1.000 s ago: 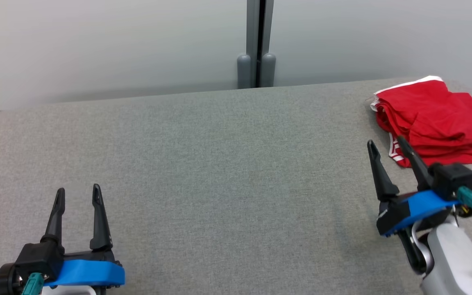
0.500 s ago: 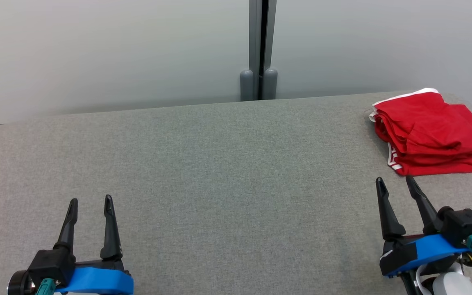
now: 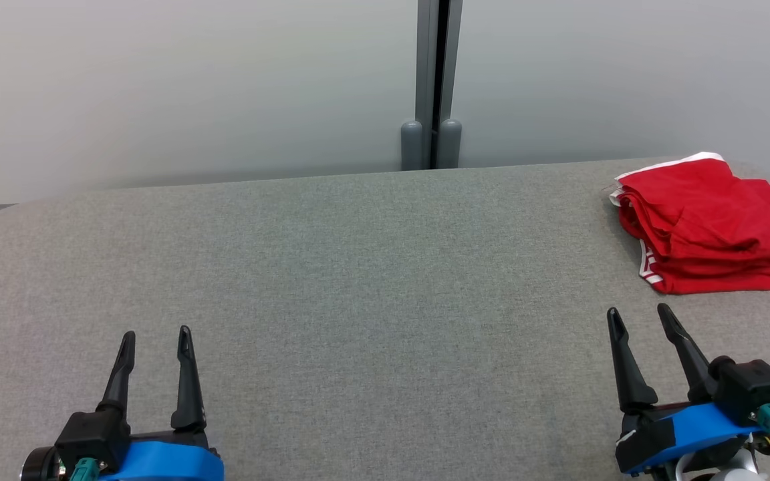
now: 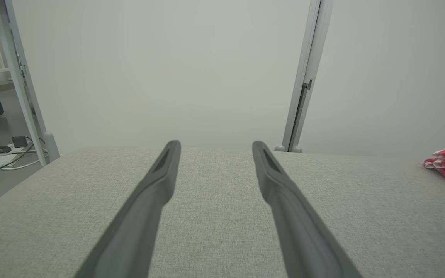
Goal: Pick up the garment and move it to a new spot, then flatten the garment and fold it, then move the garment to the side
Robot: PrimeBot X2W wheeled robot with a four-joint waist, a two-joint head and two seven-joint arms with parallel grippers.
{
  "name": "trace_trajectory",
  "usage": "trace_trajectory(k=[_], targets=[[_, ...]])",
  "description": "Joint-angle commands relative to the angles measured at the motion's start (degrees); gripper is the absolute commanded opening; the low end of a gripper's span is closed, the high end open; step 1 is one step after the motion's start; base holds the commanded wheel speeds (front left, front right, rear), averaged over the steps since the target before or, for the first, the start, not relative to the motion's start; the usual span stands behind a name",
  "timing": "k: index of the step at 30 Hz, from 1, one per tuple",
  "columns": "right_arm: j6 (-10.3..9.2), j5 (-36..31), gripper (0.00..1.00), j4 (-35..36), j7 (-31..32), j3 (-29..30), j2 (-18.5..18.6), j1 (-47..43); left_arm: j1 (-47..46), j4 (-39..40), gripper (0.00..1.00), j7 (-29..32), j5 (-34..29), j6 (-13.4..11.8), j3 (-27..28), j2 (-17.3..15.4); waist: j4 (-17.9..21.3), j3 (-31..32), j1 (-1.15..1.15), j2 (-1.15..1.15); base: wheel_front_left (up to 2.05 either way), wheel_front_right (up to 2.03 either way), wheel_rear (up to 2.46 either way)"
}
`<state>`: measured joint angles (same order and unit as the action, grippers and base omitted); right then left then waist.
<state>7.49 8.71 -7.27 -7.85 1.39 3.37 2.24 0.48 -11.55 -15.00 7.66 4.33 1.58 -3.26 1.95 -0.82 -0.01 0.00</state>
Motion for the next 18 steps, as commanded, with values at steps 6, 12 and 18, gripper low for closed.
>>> trace_trajectory(k=[6, 12, 18], targets=[[0.01, -0.5, 1.0, 0.1, 0.2, 0.6, -0.4, -0.8, 0.1, -0.3, 1.0, -0.2, 0.4, -0.3, 0.0, -0.3, -0.1, 0.0, 0.01, 0.0, 0.0, 0.0, 0.0], [0.0, 1.5, 0.0, -1.7, 0.5, 0.8, -0.3, 0.0, 0.0, -2.1, 0.0, 0.9, 1.8, -0.2, 0.2, 0.2, -0.2, 0.0, 0.01, 0.0, 0.0, 0.0, 0.0], [0.0, 8.5, 0.0, -2.2, 1.9, 1.3, -0.3, 0.4, -0.8, -2.4, 0.0, 3.0, 8.8, 0.1, 0.9, 0.2, -0.3, 0.1, 0.01, 0.0, 0.0, 0.0, 0.0]])
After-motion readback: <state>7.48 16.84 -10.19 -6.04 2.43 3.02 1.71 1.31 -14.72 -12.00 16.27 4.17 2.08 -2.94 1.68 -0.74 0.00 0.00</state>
